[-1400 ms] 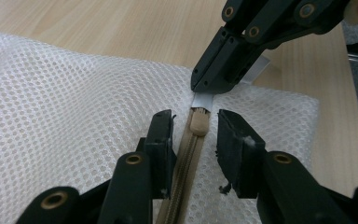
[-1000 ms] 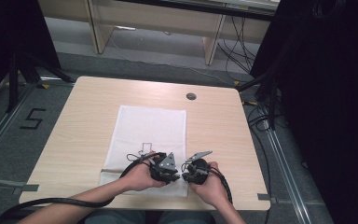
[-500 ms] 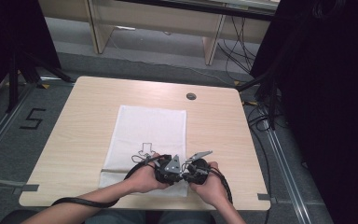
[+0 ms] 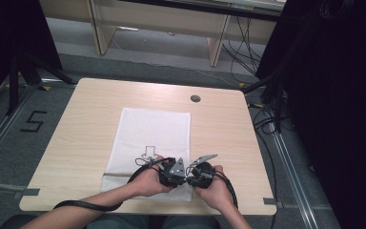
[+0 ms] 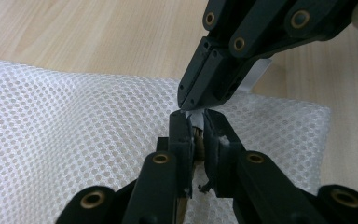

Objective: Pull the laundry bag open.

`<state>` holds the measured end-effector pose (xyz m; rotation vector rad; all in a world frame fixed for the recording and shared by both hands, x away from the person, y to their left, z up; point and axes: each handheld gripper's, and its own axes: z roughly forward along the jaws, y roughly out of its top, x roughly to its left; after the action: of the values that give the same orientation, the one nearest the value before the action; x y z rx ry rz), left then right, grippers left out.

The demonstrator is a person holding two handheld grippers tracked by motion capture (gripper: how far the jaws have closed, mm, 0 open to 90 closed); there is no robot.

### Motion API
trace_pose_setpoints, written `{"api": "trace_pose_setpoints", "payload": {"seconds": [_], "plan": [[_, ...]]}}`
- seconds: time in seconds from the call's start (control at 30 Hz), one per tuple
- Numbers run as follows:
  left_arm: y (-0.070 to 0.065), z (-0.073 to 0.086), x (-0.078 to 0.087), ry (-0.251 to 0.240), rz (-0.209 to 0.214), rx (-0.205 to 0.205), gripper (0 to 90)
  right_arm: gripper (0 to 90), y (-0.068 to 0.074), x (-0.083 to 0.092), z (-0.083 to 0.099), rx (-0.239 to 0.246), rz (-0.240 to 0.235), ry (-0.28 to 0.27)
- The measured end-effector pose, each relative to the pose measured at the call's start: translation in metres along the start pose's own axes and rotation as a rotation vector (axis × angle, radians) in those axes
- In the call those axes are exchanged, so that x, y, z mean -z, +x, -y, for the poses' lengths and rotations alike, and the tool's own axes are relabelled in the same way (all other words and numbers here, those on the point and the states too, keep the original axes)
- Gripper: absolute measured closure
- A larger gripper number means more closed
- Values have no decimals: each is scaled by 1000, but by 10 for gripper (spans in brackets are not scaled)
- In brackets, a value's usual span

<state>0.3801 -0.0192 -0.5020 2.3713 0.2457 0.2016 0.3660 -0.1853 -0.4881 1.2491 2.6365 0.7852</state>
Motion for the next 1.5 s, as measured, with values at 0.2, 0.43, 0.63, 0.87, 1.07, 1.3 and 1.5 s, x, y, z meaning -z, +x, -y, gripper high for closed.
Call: {"api": "trace_pose_setpoints", "payload": {"seconds": [0.2,0.43,0.63,0.87,1.07,1.3,1.5], "plan": [[1,1,3,-11,18,27,818,900,1,0,0,11,2,5],[2,0,6,-13,25,22,819,900,3,0,-1,24,9,13],[3,1,7,-15,29,24,820,900,4,0,-2,16,10,22],[3,3,10,-25,33,37,820,900,2,-2,-1,48,23,11],[4,4,10,-30,40,35,819,900,4,0,-1,7,13,28],[3,6,12,-37,37,42,820,900,3,-1,-1,36,15,17],[4,8,16,-41,33,43,819,900,4,-1,-1,35,23,19]]}}
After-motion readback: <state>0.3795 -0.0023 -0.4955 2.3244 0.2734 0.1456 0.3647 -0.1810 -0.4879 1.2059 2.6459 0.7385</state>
